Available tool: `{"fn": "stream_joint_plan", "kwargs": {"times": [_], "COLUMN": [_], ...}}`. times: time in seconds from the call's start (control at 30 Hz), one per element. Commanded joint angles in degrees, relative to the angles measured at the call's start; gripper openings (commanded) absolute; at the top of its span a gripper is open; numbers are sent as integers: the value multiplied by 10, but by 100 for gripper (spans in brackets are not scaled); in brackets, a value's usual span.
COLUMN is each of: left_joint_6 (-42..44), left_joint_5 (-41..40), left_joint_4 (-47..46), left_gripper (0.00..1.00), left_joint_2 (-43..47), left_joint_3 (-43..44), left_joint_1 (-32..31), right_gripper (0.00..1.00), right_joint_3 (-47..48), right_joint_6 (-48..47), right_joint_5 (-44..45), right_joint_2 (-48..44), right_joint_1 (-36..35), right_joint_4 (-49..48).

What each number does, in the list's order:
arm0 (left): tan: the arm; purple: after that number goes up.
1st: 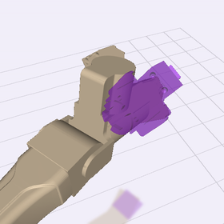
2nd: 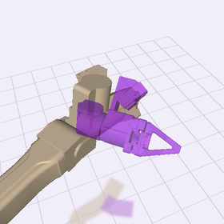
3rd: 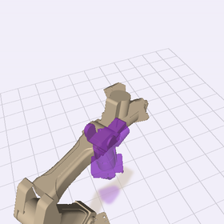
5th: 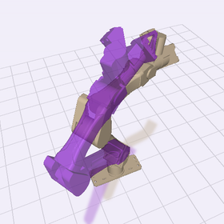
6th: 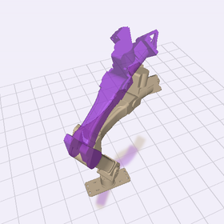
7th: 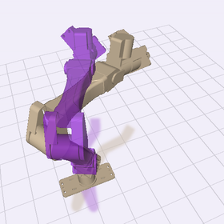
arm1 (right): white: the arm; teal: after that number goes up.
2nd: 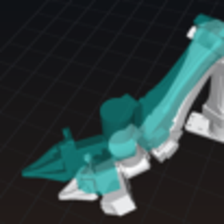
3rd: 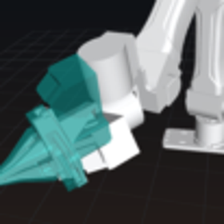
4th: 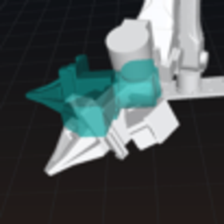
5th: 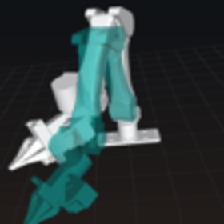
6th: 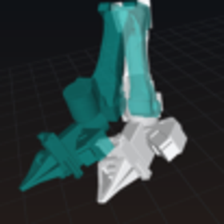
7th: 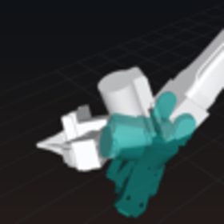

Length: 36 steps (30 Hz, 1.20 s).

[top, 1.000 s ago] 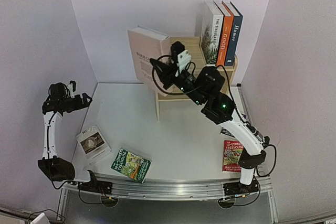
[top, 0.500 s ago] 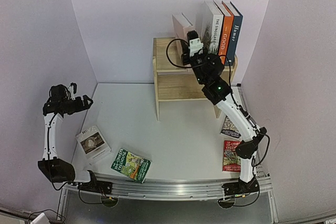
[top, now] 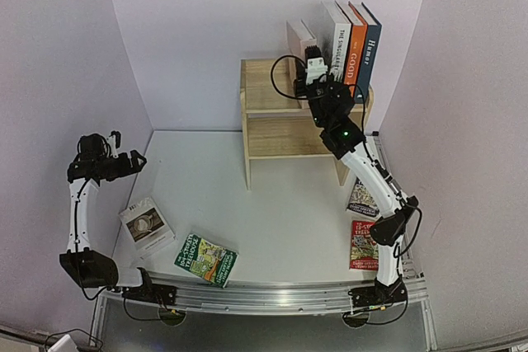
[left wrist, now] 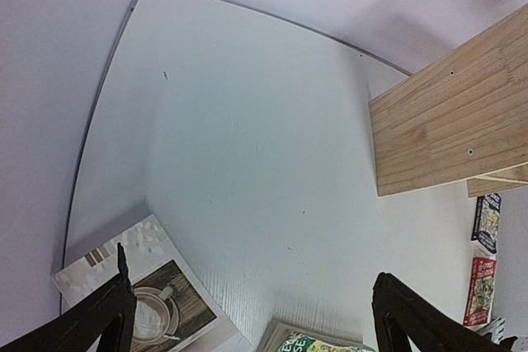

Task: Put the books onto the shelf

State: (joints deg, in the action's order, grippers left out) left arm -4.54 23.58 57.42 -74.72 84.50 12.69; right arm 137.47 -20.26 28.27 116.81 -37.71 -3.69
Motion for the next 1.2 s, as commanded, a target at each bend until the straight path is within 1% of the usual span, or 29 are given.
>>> {"fn": "stream_joint_plan", "kwargs": {"times": [0.0,0.2,0.3,0.33,0.4,0.43,0.5,0.53,0.67,0.77,0.97,1.17], "left_joint_6": [-4,-3,-3,-2,-1,-1,-2,-2,-6,-7,-8,-9], "left_joint_5": [8,10,11,12,13,14,16,18,32,44,49,55], "left_joint_4": [-16,-15,-14,-14,-13,-13,-13,-13,-14,-14,-16,-16], "left_gripper": [100,100,100,100,100,100,100,100,100,100,100,100], "left_joint_2": [15,15,15,15,15,15,15,16,15,13,12,12], "left_joint_3": [-2,-6,-6,-6,-6,-7,-9,-10,-13,-9,-7,-6], "left_joint_1": [1,1,1,1,1,1,1,1,1,1,1,1], "right_gripper": [24,25,28,32,48,54,61,63,64,64,65,66], "right_joint_3": [-5,-10,-18,-21,-32,-40,-59,-70,-113,-133,-153,-192], "right_joint_6": [0,3,0,0,4,7,14,16,21,11,-48,-72], "right_joint_5": [34,24,29,29,26,22,16,17,43,43,61,87], "right_joint_2": [5,6,5,3,-5,-11,-25,-33,-61,-75,-89,-112], "right_joint_1": [9,14,14,14,14,14,14,14,11,5,-21,-33], "right_joint_4": [-43,-50,-51,-52,-52,-54,-62,-69,-112,-127,-163,-196]}}
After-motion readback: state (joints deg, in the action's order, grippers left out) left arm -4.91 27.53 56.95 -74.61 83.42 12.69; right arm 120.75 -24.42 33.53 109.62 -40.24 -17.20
